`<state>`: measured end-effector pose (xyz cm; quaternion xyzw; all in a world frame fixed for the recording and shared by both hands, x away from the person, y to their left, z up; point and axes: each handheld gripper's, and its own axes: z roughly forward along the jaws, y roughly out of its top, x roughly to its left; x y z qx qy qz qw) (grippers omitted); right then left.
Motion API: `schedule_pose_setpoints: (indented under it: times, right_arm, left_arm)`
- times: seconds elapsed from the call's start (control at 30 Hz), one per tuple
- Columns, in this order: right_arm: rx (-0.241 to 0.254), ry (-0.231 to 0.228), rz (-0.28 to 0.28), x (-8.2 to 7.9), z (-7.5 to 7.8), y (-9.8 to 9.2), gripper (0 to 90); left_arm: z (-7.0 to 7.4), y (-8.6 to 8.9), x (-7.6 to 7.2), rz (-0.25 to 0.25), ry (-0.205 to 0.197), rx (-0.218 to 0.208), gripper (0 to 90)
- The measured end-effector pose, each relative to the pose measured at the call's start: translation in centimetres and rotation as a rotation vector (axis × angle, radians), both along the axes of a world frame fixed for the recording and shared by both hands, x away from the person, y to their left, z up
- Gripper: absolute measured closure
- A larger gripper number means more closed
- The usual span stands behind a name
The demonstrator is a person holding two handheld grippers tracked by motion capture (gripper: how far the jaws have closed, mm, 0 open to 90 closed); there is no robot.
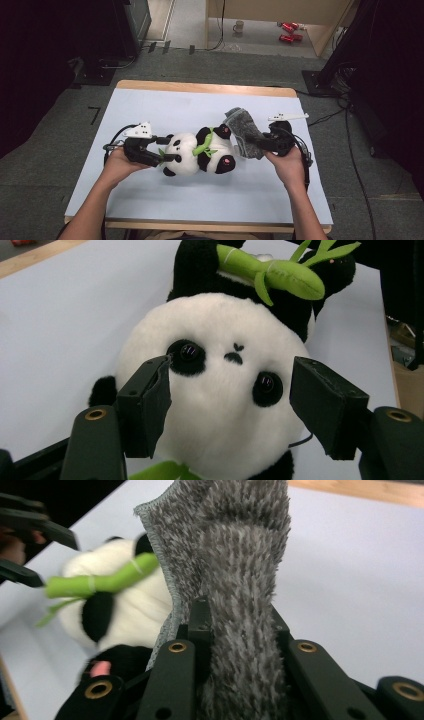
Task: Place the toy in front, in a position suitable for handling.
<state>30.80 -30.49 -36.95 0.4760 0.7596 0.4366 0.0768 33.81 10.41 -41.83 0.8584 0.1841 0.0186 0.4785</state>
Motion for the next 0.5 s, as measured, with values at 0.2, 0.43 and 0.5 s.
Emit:
schedule_pose_setpoints:
  times: [0.2,0.43,0.5]
  right_arm:
    - [0.013,-0.018,0.057,-0.8,1.5,1.7,74.8]
    - [0.005,-0.028,0.11,-1.2,1.9,3.6,74.7]
    - [0.0,-0.026,0.116,-1.1,1.8,3.9,74.7]
  left_arm:
    - [0.1,-2.3,0.3,-0.005,-0.016,-0.004,28.5]
    - [0.3,-3.9,0.1,-0.025,-0.014,-0.003,25.2]
    - [0.2,-4.0,0.1,-0.025,-0.011,0.0,24.7]
